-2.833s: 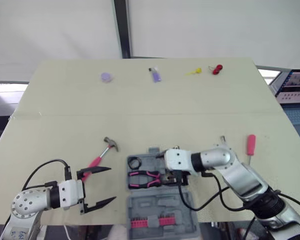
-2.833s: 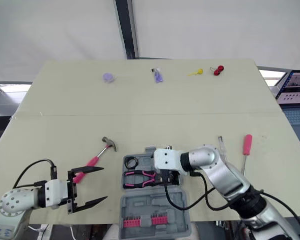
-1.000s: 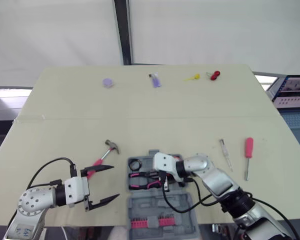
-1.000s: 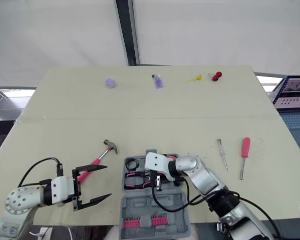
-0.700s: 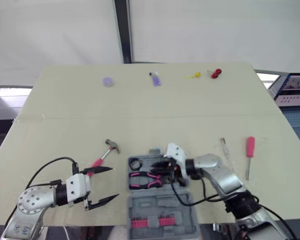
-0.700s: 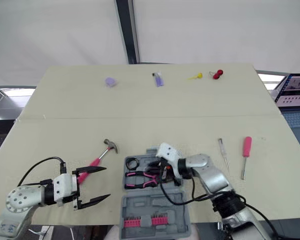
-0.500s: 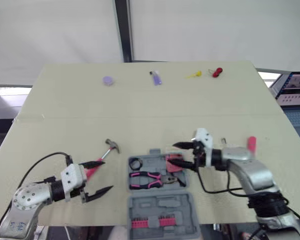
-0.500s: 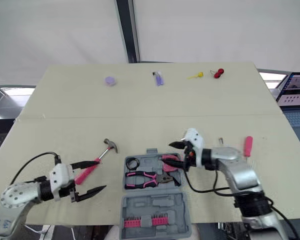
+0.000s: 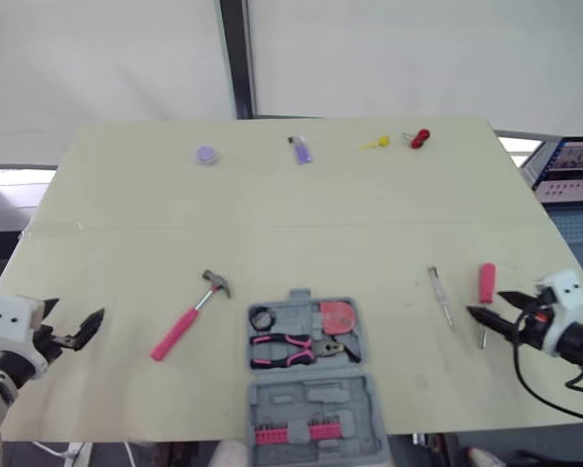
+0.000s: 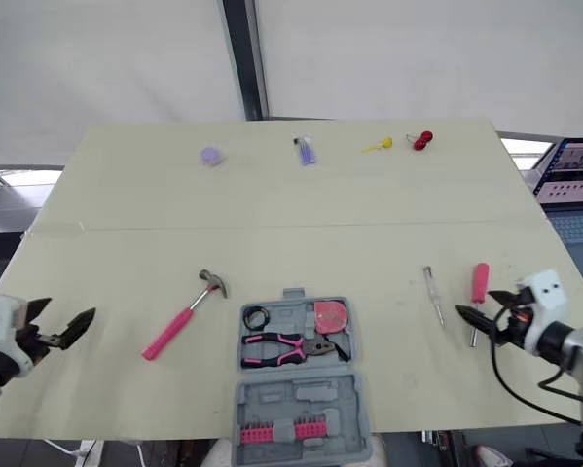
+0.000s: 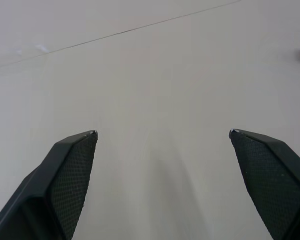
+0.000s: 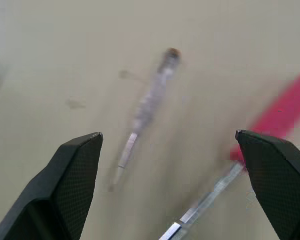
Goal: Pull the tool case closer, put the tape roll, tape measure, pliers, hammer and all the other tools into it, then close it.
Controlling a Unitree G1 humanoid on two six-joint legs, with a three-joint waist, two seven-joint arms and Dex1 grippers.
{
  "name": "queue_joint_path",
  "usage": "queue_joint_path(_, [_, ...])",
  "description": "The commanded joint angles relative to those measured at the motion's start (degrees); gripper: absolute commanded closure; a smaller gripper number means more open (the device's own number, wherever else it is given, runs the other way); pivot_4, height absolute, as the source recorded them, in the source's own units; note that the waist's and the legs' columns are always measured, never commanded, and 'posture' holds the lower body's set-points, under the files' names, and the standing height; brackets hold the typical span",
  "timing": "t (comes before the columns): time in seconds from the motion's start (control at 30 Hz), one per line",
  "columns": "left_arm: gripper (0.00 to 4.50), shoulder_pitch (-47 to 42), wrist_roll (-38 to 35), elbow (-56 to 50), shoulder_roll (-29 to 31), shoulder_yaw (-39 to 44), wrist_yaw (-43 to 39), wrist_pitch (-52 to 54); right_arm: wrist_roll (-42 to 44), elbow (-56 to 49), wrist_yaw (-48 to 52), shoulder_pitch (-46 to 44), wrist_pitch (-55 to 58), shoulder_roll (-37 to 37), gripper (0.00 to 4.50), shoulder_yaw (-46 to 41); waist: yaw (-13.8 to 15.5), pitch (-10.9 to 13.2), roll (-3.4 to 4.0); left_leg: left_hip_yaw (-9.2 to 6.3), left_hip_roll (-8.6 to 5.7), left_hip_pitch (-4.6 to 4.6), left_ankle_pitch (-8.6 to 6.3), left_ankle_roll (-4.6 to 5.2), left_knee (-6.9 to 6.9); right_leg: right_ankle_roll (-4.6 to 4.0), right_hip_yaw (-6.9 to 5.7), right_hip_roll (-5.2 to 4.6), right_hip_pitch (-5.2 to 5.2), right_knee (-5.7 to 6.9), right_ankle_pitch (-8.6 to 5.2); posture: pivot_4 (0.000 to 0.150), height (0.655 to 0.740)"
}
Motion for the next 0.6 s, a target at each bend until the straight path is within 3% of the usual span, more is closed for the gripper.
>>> queue_joint_path(0.03, [0.0,1.4,2.0,2.2,-0.1,3.7,3.7,-0.8,-0.9,9.1,-1.8,0.4,-6.2,-2.9,0.02,-4.9,0.1,0.0,-0.01,0.01,0.0,0.0,0.0,0.0,0.0,0.0,0.0,0.0,0.0,-0.03,0.0,0.15,0.74])
queue_joint_path(0.3, [0.0,-0.8,3.4,9.6,1.2,4.9,7.5,-0.6,-2.0,18.6,-3.8,-0.1,-11.6,-4.7,0.02,-5.7,-0.1,0.1,-0.05,0.05,0.01,0.07,-0.03,-0.05,-0.01,0.0,0.07,0.0,-0.01,-0.11,0.0,0.15,0.74])
queue_joint_path(0.6, [0.0,-3.8,2.7,7.9,1.2,2.2,4.1,-0.4,0.1,9.6,-3.7,1.3,-5.6,-4.3,0.02,-5.4,0.0,0.1,-0.03,0.06,0.03,0.07,-0.05,-0.08,0.0,0.0,0.07,0.01,-0.01,-0.08,0.0,0.15,0.74])
